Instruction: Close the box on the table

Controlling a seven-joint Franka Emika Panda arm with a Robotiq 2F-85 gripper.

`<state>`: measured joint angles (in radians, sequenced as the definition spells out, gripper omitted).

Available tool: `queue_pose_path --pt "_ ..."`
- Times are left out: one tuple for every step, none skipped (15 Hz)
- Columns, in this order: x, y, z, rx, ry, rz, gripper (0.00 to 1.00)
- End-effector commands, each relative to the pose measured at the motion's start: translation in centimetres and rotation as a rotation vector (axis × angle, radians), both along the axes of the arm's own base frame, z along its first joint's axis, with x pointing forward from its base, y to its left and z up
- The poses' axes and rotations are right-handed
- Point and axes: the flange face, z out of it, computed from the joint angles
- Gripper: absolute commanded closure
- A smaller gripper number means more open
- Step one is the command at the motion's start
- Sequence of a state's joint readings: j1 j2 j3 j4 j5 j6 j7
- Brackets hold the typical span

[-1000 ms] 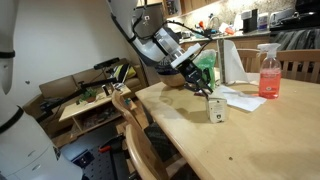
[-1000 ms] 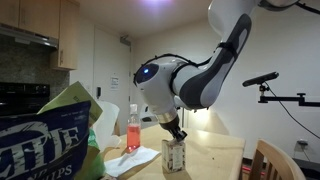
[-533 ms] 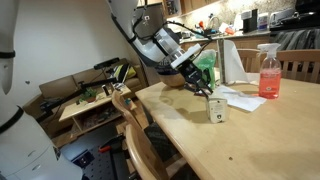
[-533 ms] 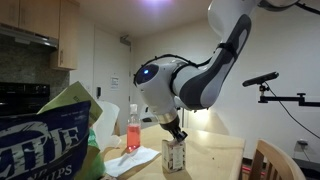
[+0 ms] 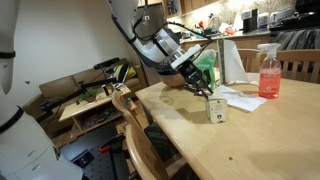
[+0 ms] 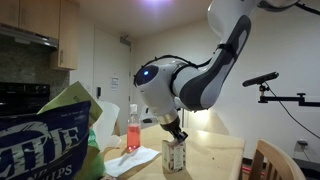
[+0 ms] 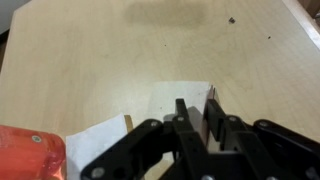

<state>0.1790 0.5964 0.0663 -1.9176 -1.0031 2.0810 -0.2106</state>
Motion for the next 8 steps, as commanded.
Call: queue_pose_path --pt "0.48 -0.21 0.3 -0.008 0.028 -0.004 0.73" --pt "0.46 -0.31 0.23 -0.005 0.034 -0.007 0.74" --pt "0.42 -0.36 0.15 -0.001 0.044 -0.007 0.76" --pt "0.42 -0.55 -0.12 -0.002 0.05 -0.006 0.94" --pt "0.41 -0.63 -0.18 -0.003 0.056 -0.004 0.94" --pt "0.41 -0.72 -0.26 -0.005 0.059 -0.005 1.0" --pt "0.4 -0.82 -0.32 -0.007 0.061 -0.006 1.0" --pt "0.41 -0.9 -0.37 -0.009 0.065 -0.005 1.0"
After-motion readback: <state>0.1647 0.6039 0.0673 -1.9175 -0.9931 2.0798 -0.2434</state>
